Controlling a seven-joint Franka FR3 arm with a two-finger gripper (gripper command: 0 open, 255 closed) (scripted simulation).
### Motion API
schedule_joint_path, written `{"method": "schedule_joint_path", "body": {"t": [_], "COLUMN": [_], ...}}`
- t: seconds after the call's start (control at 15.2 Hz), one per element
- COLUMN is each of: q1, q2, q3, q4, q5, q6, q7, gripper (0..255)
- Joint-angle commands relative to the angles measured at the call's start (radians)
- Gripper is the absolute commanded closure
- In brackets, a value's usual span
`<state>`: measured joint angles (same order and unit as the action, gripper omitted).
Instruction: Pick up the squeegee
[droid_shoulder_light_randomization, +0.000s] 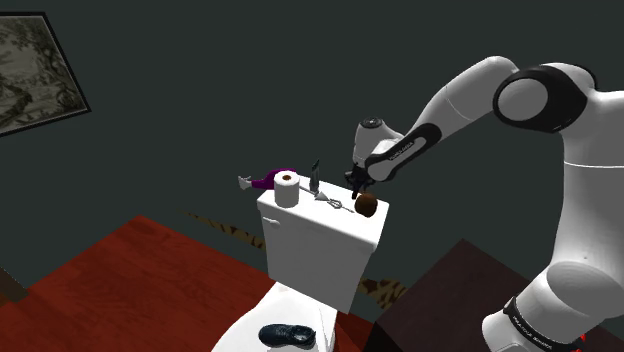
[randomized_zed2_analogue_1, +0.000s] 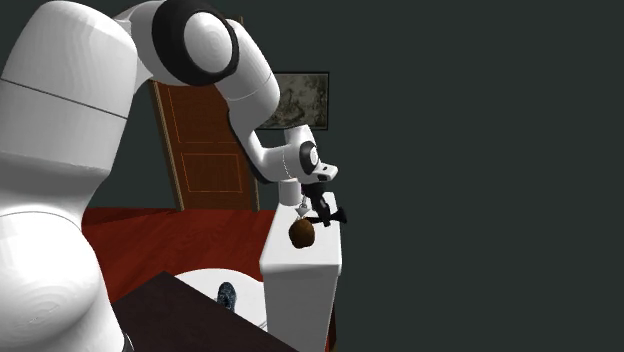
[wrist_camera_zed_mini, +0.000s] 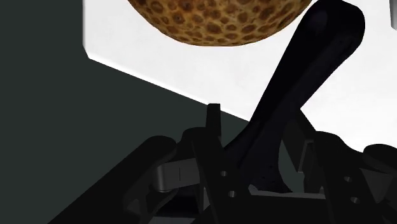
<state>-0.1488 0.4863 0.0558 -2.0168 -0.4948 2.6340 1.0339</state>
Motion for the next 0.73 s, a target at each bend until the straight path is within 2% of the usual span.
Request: {"method": "schedule_joint_path", "body": {"t": [0.0, 0.66], "q1": [-0.006, -0.024], "q2": [-0.022, -0.103], "q3": [0.004, 0.032], "q4": [0.0, -0.001], "q5": [0.009, 0.054], "q6": [-0.016, -0.094], "q7": [-0.01, -0.058], "gripper": [255, 255]}}
